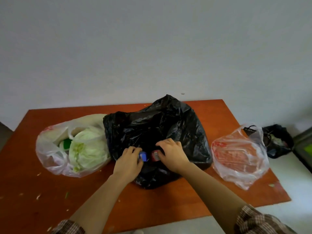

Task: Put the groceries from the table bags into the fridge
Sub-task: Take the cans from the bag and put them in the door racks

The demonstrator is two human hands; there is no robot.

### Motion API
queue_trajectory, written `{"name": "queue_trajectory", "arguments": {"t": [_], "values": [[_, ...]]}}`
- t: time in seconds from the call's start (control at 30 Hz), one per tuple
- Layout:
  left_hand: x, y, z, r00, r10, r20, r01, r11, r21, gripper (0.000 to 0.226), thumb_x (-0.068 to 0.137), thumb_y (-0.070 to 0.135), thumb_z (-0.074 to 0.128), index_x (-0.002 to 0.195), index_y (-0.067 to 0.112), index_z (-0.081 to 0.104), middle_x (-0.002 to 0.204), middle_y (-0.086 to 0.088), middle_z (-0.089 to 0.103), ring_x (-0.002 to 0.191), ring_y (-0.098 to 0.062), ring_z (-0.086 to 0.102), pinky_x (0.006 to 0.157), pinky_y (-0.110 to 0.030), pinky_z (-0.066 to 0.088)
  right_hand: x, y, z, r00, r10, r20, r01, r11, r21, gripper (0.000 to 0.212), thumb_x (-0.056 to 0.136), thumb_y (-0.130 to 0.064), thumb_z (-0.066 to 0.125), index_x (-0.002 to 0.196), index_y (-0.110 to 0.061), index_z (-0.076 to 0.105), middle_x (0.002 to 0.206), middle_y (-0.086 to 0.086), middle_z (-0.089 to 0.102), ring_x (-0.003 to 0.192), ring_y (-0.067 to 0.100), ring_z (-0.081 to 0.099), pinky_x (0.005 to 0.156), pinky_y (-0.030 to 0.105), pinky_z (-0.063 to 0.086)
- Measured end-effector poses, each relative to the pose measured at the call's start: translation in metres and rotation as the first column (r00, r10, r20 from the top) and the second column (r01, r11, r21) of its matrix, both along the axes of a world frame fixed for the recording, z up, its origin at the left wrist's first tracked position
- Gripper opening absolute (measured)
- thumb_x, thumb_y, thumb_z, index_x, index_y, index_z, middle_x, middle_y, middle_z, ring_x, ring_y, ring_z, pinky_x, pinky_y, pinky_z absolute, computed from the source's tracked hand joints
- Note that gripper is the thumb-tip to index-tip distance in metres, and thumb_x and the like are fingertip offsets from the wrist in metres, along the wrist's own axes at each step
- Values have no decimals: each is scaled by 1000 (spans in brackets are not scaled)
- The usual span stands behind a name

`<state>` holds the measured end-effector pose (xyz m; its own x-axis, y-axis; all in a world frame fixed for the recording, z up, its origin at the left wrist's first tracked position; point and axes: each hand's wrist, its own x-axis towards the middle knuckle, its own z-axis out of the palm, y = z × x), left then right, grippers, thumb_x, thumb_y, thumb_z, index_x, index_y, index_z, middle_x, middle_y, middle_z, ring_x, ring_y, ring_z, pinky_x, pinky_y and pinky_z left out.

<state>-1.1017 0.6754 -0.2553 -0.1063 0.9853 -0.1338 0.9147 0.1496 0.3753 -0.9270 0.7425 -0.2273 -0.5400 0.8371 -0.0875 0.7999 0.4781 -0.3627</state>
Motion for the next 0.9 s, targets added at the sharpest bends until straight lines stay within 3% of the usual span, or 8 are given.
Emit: {"name": "queue_trajectory", "arguments": {"t": [0.1, 0.23, 0.37, 0.43, 0.53, 0.67, 0.77, 0.9], "values": [[-4, 11, -12, 999, -11, 30, 15, 988, -151, 47, 95, 38, 49, 139, 22, 38, 132, -3, 46, 122, -22, 43, 91, -33, 48, -21, 4, -16, 979, -58, 197, 78, 992, -98, 26, 97, -30, 41, 111, -15, 56, 116, 5, 59, 120, 26, 42, 99, 46, 28], [-10, 27, -27, 974, 166, 152, -104, 931, -349, 48, 93, 46, 50, 127, 12, 44, 115, -12, 55, 101, -29, 58, 72, -34, 48, -33, 3, -32, 916, -198, 350, 266, 951, -159, 44, 94, -43, 47, 122, -10, 50, 124, 10, 57, 126, 30, 40, 103, 46, 31], [-14, 45, -34, 930, 305, 207, -185, 872, -453, 43, 91, 53, 53, 83, 10, 51, 72, -4, 51, 59, -20, 50, 47, -27, 34, -45, 5, -38, 882, -298, 364, 384, 903, -192, 54, 88, -47, 59, 120, -5, 51, 124, 15, 56, 129, 34, 38, 100, 43, 39], [-14, 54, -36, 898, 352, 264, -185, 846, -500, 44, 87, 55, 58, 75, 13, 49, 63, -4, 47, 50, -18, 46, 42, -27, 28, -52, 9, -37, 869, -330, 369, 423, 882, -208, 49, 85, -45, 65, 111, -5, 54, 118, 15, 60, 127, 35, 39, 94, 42, 42], [-15, 65, -37, 868, 393, 304, -173, 812, -557, 48, 81, 54, 66, 95, 9, 60, 76, -10, 57, 67, -23, 61, 42, -27, 32, -58, 15, -35, 852, -368, 371, 473, 847, -245, 40, 83, -38, 70, 102, -5, 56, 112, 16, 63, 131, 38, 35, 90, 42, 44], [-21, 65, -37, 787, 505, 353, -229, 771, -594, 49, 71, 51, 76, 87, 8, 56, 79, -6, 58, 72, -23, 58, 49, -28, 38, -59, 18, -37, 846, -380, 373, 495, 819, -290, 34, 81, -33, 72, 91, -9, 50, 114, 19, 64, 135, 38, 32, 90, 42, 44], [-28, 56, -42, 698, 575, 428, -257, 758, -600, 57, 61, 50, 82, 91, 6, 62, 91, -12, 66, 80, -26, 64, 54, -28, 41, -59, 17, -41, 852, -369, 370, 494, 802, -337, 42, 82, -34, 72, 107, -5, 52, 117, 19, 61, 137, 35, 29, 91, 42, 45], [-31, 48, -36, 663, 558, 499, -244, 791, -561, 68, 44, 52, 82, 94, 8, 69, 89, -11, 69, 78, -24, 67, 58, -31, 49, -59, 16, -47, 849, -412, 332, 517, 779, -355, 60, 78, -39, 73, 120, -3, 49, 121, 17, 58, 134, 37, 30, 93, 42, 44]]}}
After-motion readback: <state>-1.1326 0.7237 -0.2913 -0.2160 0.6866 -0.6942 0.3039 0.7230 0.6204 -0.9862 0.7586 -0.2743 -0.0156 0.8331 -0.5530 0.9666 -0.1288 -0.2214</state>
